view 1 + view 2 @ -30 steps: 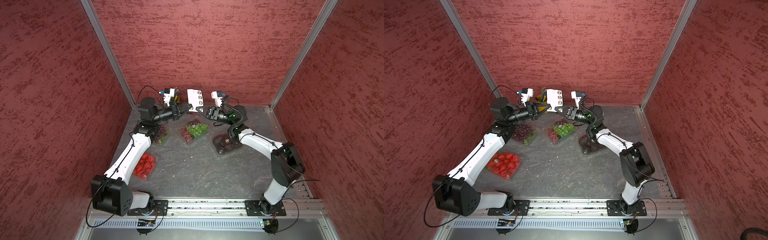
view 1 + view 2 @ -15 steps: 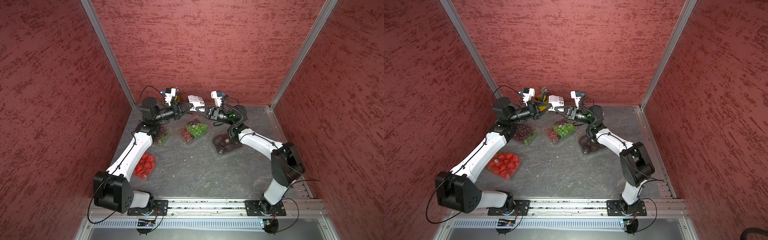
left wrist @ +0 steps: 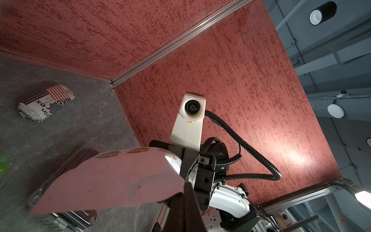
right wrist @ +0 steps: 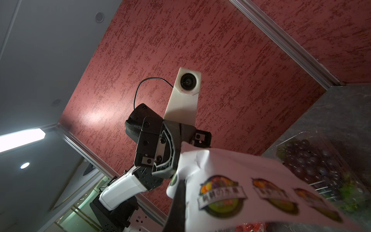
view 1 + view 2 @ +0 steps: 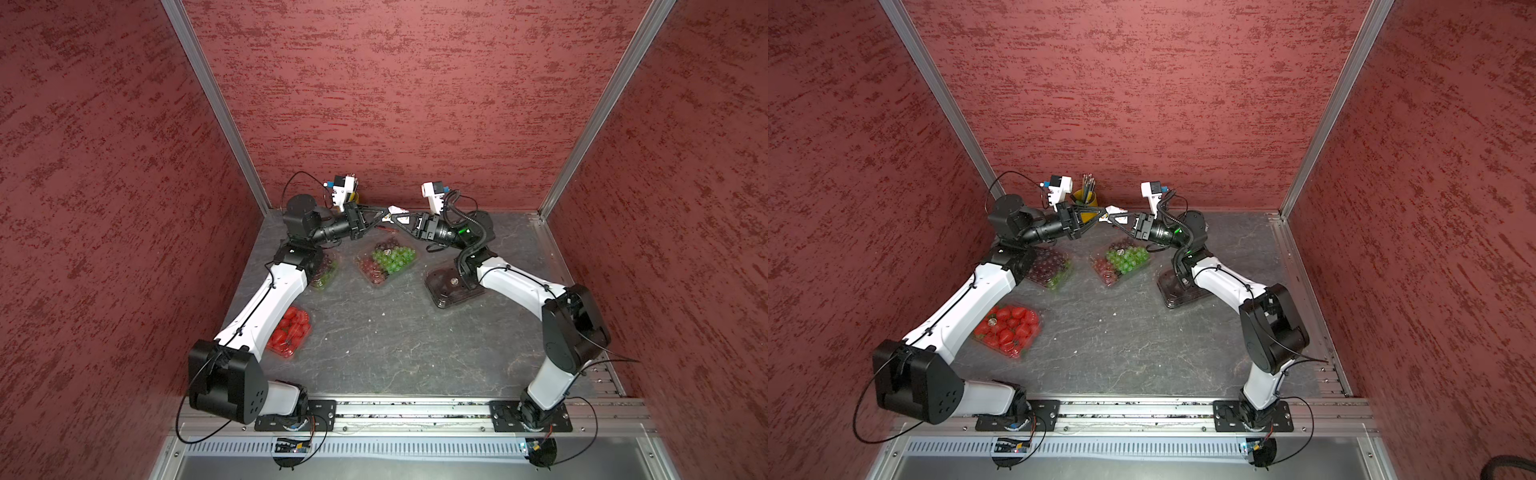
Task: Label fruit boxes
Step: Adjust the label sticker.
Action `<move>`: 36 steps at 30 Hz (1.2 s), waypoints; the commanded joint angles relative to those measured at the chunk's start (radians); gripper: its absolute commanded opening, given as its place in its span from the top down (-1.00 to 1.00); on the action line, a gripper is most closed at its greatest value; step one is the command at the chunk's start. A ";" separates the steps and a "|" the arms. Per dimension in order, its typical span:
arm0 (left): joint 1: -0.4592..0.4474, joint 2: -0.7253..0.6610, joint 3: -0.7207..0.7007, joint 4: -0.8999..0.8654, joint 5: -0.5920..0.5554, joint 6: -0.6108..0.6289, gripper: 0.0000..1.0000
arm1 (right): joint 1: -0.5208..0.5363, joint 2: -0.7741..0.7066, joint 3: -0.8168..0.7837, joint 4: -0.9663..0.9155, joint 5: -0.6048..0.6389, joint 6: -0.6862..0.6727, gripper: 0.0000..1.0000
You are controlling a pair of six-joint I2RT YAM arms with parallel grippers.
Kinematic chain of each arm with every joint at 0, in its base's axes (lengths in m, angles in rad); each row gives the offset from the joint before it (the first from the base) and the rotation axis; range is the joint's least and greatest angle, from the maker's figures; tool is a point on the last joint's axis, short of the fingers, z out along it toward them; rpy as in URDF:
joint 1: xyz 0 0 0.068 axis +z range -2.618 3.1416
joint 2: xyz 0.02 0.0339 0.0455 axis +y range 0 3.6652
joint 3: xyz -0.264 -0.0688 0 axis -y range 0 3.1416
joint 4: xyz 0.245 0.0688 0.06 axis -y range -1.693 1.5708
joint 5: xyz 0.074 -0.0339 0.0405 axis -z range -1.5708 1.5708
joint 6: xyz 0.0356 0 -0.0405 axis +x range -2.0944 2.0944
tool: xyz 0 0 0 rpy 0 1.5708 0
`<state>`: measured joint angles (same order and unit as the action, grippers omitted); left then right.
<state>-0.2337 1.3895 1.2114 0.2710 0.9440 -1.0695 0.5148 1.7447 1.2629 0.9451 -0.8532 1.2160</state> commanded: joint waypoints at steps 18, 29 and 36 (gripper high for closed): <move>0.028 -0.023 -0.041 0.006 0.020 0.001 1.00 | 0.013 -0.018 0.022 0.049 -0.010 0.003 1.00; -0.010 -0.012 -0.010 0.033 0.015 -0.019 1.00 | 0.014 -0.013 0.017 0.045 -0.012 0.002 1.00; -0.013 -0.017 -0.009 0.068 0.015 -0.045 1.00 | 0.014 -0.013 0.016 0.023 -0.012 -0.012 1.00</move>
<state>-0.2298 1.3823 1.1812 0.2916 0.9413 -1.1011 0.5159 1.7447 1.2629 0.9573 -0.8520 1.2140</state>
